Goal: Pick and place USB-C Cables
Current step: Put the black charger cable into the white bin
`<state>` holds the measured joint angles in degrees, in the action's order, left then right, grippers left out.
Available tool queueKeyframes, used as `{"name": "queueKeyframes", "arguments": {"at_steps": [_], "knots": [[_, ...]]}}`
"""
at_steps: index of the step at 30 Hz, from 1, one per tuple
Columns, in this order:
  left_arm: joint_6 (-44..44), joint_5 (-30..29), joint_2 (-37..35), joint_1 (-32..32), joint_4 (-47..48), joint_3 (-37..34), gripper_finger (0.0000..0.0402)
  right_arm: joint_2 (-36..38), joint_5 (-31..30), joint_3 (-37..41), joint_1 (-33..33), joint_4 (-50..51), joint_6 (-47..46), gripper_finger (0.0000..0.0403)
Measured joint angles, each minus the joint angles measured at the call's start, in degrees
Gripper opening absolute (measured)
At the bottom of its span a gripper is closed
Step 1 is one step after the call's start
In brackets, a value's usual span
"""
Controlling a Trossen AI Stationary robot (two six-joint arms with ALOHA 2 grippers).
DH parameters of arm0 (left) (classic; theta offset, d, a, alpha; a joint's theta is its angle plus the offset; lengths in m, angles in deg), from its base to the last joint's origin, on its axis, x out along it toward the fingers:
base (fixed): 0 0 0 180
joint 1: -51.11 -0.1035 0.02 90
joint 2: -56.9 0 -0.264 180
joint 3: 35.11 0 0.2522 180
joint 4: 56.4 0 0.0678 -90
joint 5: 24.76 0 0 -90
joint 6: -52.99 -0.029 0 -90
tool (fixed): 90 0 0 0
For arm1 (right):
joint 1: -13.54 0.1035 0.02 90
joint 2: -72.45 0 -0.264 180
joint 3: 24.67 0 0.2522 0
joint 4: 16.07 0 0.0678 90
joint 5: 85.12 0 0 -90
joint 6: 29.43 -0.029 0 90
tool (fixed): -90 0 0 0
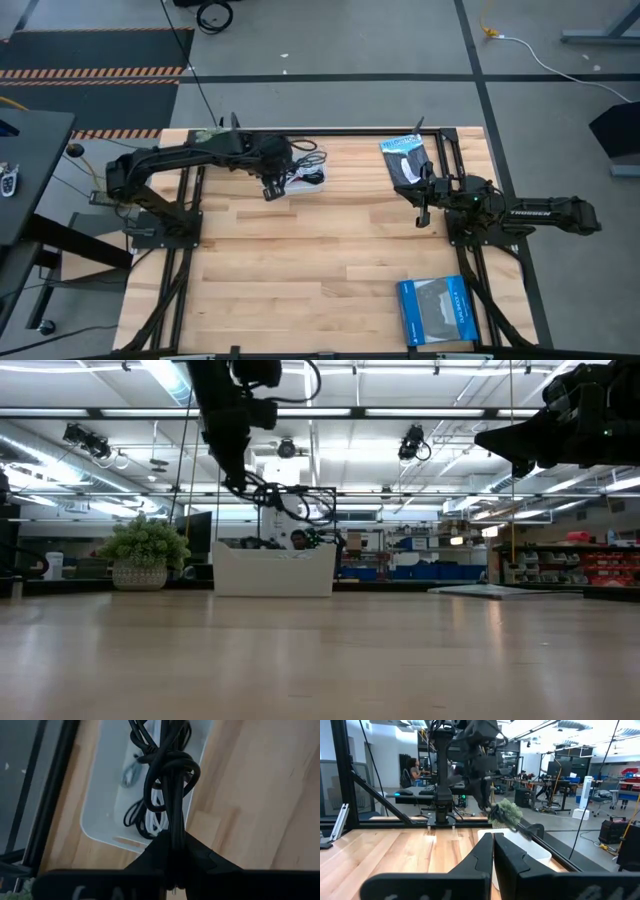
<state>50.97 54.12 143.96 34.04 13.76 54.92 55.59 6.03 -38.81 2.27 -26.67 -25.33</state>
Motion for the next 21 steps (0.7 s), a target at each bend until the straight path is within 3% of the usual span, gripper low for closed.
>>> {"name": "queueKeyframes", "arguments": {"at_steps": [21], "knots": [[-7.6,0.0,9.3,-5.4,-1.4,0.0,0.0034,0.0,0.0,0.0,0.0,0.0,0.0,0.0020]]}}
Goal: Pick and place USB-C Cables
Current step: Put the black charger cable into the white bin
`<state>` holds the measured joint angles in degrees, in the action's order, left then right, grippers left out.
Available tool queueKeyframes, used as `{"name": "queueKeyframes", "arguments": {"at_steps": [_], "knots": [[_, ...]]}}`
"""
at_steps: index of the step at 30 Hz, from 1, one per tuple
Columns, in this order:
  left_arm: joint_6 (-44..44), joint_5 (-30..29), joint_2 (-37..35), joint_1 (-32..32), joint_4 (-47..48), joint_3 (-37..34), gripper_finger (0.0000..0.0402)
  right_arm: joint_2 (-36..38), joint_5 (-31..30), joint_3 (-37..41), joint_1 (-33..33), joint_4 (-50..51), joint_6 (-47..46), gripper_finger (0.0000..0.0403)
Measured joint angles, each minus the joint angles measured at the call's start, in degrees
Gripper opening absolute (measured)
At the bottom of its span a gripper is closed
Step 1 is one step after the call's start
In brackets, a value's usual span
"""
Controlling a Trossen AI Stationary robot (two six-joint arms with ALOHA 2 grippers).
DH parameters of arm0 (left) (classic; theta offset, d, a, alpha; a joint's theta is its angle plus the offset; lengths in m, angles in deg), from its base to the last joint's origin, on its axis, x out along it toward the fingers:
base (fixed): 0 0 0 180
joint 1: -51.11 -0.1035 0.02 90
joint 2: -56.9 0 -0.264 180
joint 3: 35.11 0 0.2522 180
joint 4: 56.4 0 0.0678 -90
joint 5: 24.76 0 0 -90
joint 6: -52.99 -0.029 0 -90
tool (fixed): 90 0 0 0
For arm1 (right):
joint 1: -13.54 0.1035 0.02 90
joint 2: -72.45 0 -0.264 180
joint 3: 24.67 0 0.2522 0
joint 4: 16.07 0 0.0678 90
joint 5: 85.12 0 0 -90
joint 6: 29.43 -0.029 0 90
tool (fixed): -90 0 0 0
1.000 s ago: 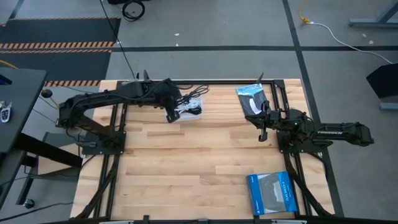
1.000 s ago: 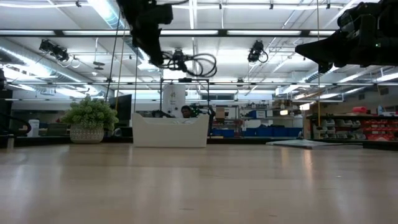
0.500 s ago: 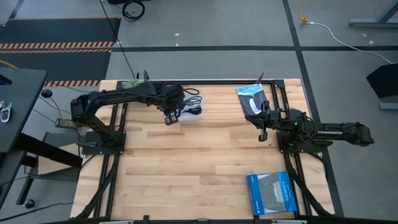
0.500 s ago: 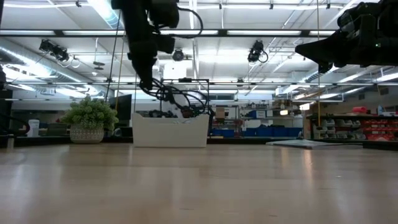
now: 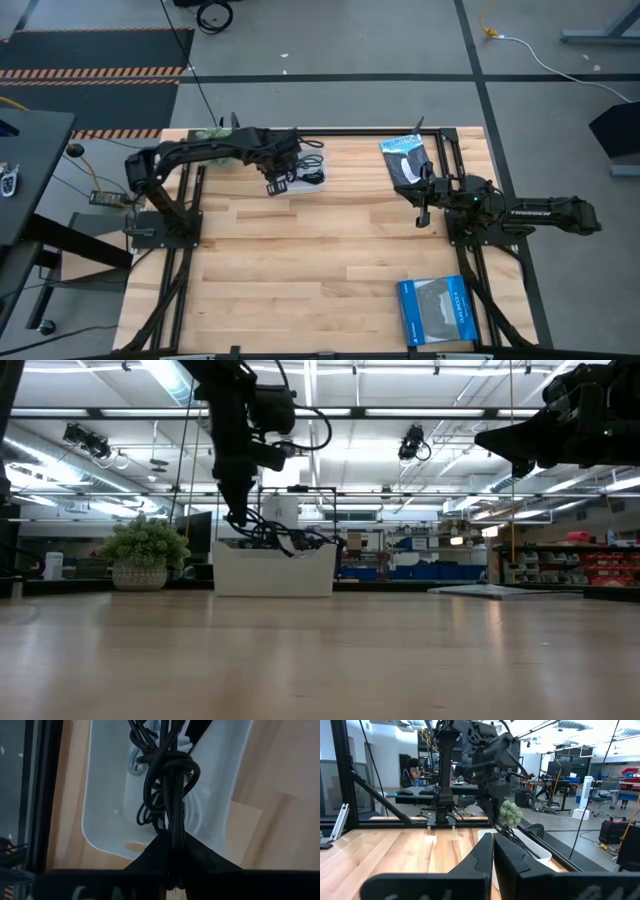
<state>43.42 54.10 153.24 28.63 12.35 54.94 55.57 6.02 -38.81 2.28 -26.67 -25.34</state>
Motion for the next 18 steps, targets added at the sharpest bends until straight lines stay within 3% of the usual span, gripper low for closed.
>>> {"name": "queueKeyframes", "arguments": {"at_steps": [18], "knots": [[-2.1,2.1,4.9,-2.9,-3.5,0.0,0.0034,0.0,0.0,0.0,0.0,-0.1,0.0,0.0020]]}}
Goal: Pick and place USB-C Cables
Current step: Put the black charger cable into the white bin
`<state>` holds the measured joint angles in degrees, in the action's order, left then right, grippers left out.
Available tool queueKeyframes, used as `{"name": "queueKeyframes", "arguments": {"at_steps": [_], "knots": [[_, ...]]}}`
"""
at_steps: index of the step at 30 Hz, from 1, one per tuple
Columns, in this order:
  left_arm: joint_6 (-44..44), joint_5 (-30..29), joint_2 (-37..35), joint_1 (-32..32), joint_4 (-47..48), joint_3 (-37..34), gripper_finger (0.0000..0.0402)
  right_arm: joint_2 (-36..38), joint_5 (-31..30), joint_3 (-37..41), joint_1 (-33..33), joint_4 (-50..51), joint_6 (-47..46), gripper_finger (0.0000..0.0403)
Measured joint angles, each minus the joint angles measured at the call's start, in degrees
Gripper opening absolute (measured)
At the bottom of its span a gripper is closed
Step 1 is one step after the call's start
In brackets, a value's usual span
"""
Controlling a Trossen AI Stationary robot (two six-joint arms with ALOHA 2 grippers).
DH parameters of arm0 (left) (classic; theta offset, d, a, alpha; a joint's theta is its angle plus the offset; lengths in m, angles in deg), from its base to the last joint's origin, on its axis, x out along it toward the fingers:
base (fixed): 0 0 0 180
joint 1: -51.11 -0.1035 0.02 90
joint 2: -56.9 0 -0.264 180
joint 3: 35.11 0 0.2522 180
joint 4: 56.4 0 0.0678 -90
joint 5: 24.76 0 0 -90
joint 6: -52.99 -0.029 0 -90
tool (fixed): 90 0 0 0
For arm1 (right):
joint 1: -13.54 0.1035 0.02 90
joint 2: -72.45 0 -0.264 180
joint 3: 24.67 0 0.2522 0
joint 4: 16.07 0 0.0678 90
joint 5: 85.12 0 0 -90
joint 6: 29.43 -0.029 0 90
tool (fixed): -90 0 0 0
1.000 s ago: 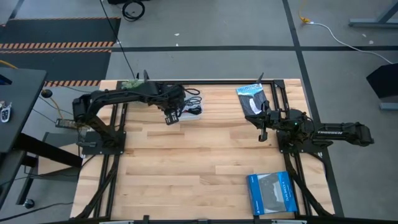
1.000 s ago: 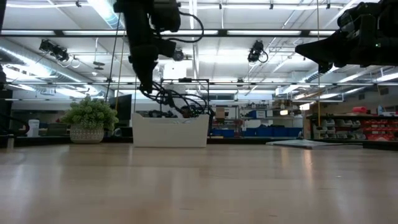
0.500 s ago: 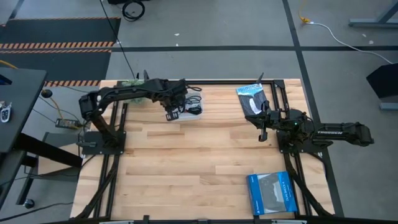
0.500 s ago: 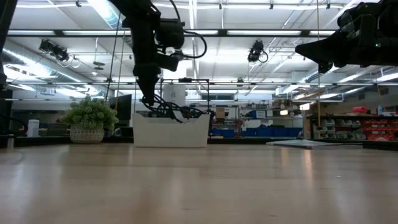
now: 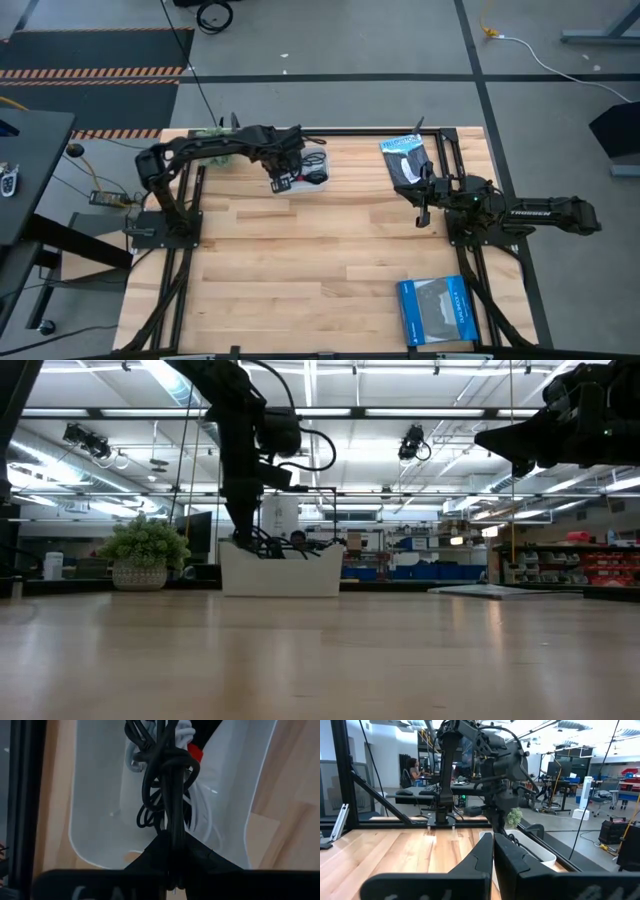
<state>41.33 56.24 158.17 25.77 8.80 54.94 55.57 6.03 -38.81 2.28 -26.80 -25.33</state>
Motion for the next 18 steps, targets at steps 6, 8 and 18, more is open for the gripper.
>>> {"name": "queueKeyframes", "arguments": {"at_steps": [6,8,18], "knots": [[-0.1,0.1,1.5,0.0,-1.0,0.0,0.0034,0.0,0.0,0.0,0.0,-0.3,0.0,0.0020],[-0.1,0.2,1.9,0.0,-1.1,0.0,0.0034,0.0,0.0,0.0,0.0,-0.3,0.0,0.0020],[0.0,0.7,5.3,0.0,-1.2,0.1,0.0034,0.0,0.0,0.0,0.0,-0.3,0.0,0.0020]]}}
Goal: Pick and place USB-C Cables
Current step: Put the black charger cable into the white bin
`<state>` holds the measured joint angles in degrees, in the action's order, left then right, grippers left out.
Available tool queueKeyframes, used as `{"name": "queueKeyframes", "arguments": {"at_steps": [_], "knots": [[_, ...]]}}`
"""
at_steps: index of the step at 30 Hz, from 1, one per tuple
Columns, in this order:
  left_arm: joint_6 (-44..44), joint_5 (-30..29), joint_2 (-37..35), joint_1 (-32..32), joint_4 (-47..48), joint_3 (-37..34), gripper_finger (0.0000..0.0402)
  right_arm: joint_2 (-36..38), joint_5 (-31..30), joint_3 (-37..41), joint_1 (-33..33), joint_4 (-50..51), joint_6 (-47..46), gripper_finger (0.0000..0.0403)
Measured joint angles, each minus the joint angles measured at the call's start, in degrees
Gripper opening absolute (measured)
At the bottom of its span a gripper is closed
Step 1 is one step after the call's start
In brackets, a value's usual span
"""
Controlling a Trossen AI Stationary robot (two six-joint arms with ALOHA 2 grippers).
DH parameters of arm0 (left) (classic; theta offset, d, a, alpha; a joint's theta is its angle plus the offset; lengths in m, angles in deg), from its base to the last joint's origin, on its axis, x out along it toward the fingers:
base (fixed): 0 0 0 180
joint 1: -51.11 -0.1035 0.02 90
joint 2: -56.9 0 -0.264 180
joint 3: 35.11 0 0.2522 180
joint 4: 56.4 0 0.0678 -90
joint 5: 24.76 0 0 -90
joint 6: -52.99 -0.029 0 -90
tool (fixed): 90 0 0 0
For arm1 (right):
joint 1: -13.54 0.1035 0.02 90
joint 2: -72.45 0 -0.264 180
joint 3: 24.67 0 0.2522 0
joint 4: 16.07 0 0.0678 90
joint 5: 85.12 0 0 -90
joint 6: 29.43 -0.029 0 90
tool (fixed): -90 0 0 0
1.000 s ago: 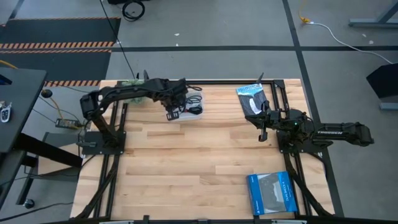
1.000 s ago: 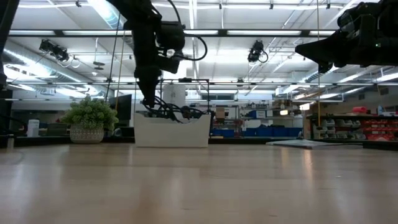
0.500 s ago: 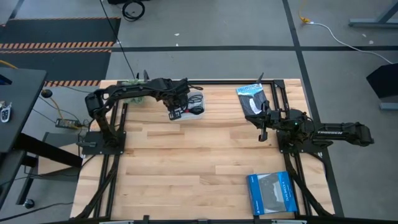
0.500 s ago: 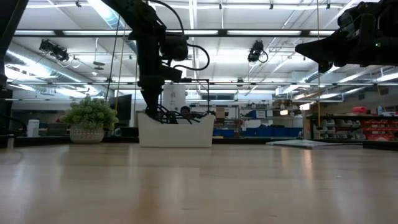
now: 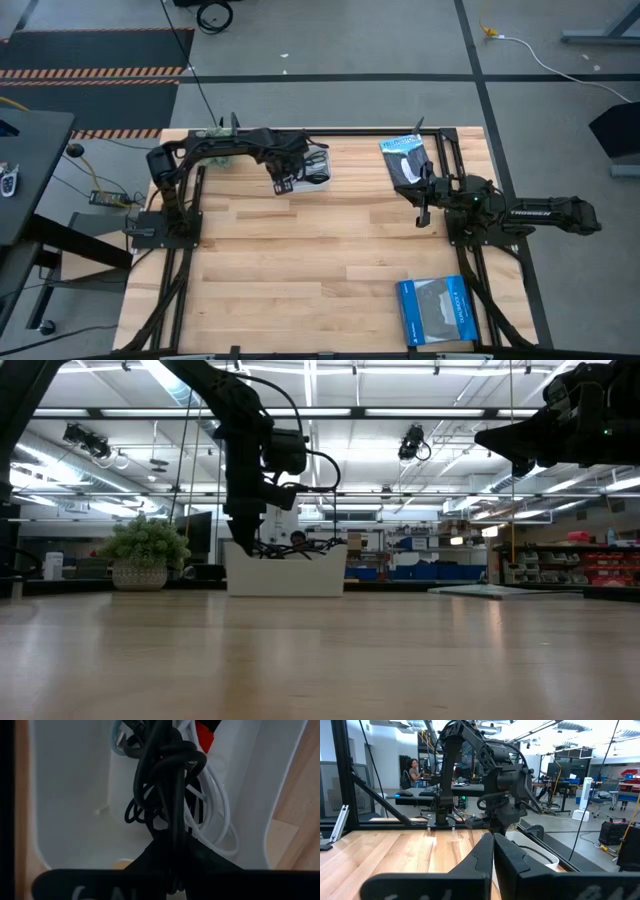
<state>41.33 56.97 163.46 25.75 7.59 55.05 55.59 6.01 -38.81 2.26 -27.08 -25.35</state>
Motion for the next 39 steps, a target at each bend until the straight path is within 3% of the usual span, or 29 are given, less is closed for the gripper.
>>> {"name": "queueKeyframes", "arguments": {"at_steps": [18,31,39], "knots": [[-0.9,0.7,0.5,-0.2,-1.1,-0.1,0.0037,0.0,0.0,0.0,0.0,0.0,0.0,0.0020],[2.0,1.7,-1.4,0.2,4.1,1.2,0.0154,0.0,0.0,0.0,0.0,0.0,0.0,0.0020],[2.0,0.2,-6.9,0.2,3.0,4.0,0.0166,0.0,0.0,0.0,0.0,0.0,0.0,0.0020]]}}
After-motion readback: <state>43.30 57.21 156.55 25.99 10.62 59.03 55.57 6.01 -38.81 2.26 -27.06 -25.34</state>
